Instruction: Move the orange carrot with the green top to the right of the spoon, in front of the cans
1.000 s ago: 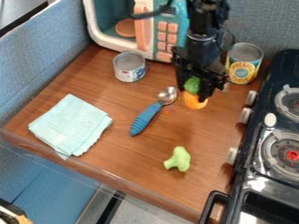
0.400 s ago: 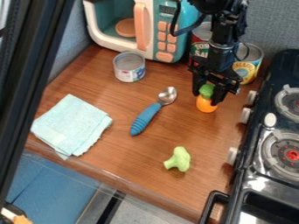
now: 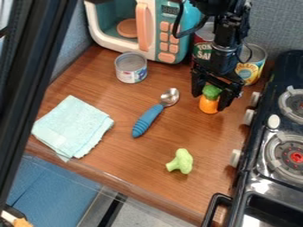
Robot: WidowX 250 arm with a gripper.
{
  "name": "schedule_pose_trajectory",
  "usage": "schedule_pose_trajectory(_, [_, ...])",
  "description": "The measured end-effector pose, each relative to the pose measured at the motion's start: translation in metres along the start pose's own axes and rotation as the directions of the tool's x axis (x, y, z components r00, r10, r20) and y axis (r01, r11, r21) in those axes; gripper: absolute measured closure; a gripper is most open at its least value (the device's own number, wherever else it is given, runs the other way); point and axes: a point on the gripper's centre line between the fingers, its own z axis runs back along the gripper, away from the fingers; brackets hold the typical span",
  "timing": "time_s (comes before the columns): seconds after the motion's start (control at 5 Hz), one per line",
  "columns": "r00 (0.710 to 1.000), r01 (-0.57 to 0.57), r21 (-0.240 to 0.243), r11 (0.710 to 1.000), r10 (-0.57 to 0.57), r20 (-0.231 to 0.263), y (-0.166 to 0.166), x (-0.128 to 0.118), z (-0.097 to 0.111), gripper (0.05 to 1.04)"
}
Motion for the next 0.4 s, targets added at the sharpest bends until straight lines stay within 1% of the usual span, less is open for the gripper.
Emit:
schedule_pose_trajectory(0.2, [0.994,-0.015,-0.008,1.0,0.016,0.108,-0.002,-0.006,0.045,0.08])
schedule_pose_trajectory(0.4, [0.991,-0.038,-0.025,0.999,0.041,0.126,0.001,-0.027,0.061,0.083])
